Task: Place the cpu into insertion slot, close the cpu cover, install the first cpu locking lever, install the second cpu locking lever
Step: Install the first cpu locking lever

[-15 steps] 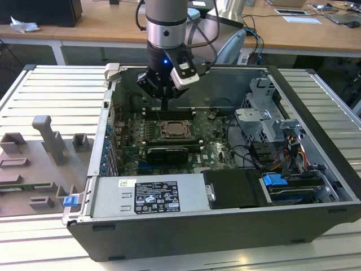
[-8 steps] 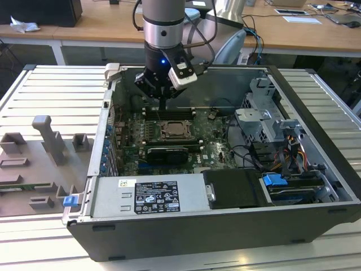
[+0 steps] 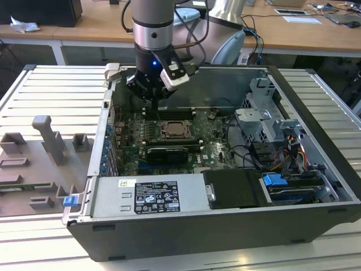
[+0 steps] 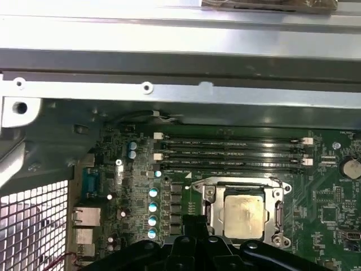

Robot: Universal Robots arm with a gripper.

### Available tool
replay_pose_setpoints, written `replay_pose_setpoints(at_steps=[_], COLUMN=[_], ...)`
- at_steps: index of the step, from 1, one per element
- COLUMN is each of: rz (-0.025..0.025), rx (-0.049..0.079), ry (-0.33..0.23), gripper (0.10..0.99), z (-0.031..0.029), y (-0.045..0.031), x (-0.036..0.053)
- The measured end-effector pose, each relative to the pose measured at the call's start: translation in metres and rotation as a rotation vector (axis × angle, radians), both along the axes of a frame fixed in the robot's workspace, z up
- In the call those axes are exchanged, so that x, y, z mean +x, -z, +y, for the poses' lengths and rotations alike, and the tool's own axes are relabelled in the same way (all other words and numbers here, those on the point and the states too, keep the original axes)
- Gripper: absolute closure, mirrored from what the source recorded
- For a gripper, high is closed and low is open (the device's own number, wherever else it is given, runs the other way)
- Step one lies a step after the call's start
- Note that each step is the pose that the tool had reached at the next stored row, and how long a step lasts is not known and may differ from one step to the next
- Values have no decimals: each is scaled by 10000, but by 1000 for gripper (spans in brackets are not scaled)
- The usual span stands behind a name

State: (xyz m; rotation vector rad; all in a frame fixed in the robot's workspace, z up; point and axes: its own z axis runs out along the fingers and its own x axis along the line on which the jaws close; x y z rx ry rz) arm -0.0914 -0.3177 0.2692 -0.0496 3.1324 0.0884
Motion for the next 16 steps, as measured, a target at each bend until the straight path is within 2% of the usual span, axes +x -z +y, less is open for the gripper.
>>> replay_pose_setpoints(at_steps=[4, 8, 10, 12, 16], rz=[-16, -17, -18, -18, -17], rx=[1, 1, 1, 1, 0], ry=[-83, -171, -201, -233, -240], gripper=[980, 980, 980, 980, 980], z=[6, 45, 84, 164, 229], y=[26, 54, 70, 100, 121], x=[-108, -137, -141, -143, -143])
